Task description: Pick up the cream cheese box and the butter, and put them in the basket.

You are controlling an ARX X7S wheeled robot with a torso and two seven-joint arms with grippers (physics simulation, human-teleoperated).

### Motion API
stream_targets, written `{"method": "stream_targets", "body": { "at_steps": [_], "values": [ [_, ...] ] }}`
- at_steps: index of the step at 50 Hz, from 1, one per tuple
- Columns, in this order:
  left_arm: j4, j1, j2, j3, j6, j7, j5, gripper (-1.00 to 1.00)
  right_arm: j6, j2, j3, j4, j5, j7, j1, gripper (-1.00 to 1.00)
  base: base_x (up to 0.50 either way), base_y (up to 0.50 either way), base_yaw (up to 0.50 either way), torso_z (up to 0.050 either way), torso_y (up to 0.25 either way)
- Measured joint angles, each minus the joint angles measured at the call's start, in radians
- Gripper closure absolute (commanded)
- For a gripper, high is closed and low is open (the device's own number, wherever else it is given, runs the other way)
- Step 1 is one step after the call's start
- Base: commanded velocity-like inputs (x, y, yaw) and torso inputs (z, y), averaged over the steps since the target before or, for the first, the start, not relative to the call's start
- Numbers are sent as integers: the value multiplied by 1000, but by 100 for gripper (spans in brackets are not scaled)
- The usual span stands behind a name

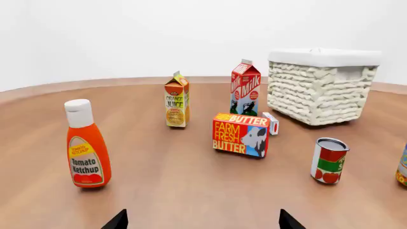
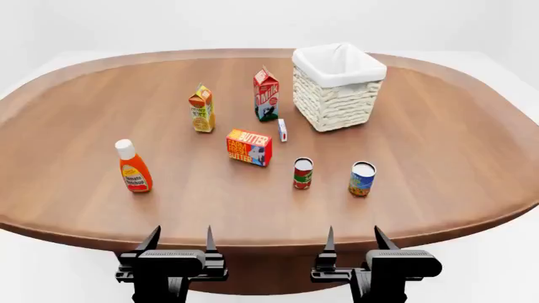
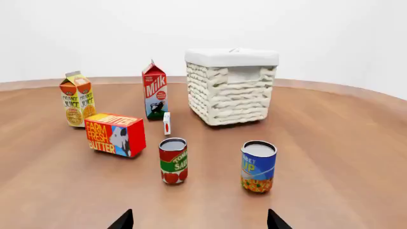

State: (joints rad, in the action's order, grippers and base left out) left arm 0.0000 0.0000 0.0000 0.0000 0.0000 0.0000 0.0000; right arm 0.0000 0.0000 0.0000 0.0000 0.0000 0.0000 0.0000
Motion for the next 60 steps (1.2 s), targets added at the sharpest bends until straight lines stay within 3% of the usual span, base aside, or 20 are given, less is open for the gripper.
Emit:
{"method": "stream_targets", "body": {
  "at_steps": [20, 36, 43, 60],
  "values": [
    [24, 30, -45, 32, 52, -78, -22, -100, -17, 40, -58, 6, 45, 34, -2, -100, 0, 0, 0, 0, 0],
    [534, 196, -82, 8, -48, -184, 46, -100, -19, 68, -91, -5, 77, 57, -6, -100, 0, 0, 0, 0, 0],
    [793, 316, -56, -17, 3, -186, 92, -100, -25, 77, -103, -7, 88, 62, -7, -100, 0, 0, 0, 0, 0],
    [1001, 424, -12, -44, 61, -168, 129, -100, -35, 97, -128, -3, 110, 81, -5, -100, 0, 0, 0, 0, 0]
  ]
}}
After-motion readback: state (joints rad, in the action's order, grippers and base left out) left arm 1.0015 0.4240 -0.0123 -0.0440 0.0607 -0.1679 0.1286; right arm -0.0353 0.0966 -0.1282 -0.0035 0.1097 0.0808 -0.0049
